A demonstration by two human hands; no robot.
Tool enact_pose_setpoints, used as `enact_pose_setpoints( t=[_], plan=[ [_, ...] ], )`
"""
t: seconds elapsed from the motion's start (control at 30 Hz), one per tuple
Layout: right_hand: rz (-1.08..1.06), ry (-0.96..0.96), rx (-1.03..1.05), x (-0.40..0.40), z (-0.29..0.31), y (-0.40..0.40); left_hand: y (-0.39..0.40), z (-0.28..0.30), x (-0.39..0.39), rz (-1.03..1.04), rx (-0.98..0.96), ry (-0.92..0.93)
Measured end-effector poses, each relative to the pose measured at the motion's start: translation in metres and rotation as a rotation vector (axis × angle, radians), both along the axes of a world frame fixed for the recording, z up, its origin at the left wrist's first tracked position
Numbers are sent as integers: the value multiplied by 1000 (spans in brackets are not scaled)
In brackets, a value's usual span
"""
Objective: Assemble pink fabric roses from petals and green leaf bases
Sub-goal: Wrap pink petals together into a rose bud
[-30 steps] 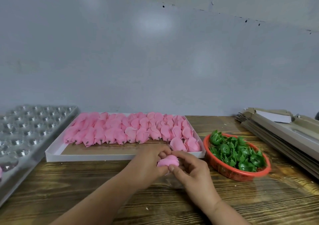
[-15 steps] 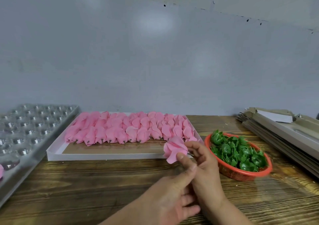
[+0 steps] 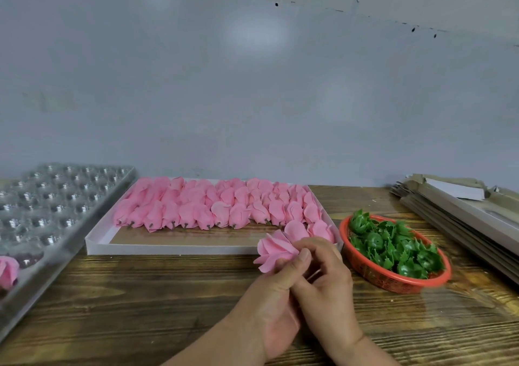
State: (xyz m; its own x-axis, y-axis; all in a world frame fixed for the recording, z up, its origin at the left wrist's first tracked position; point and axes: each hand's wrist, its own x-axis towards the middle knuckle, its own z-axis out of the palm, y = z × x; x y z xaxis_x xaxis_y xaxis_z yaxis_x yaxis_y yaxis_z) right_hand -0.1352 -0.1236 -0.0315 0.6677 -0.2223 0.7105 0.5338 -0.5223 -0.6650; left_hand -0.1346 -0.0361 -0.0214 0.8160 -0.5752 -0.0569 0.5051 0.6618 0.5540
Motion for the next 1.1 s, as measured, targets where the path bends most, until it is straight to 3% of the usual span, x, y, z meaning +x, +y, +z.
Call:
enact_pose_setpoints(
  t=[0.2,0.33,0.47,0.6,0.9,1.1],
  plan=[
    [-57,-78,-71,3,4,2,13,6,9,-32,-26,-94],
    [-37,2,-69,12,13,5,23,6,24,37,51,-108],
    [81,202,115,24,16,16,35,7,35,123,109,-102],
    [138,258,249,23,9,25,37,3,36,106,140,-95],
    [110,170,-24,17,2,18,35,1,36,125,55,-29],
    [178,259,-17,17,4,14,37,-4,38,84,114,-132]
  ],
)
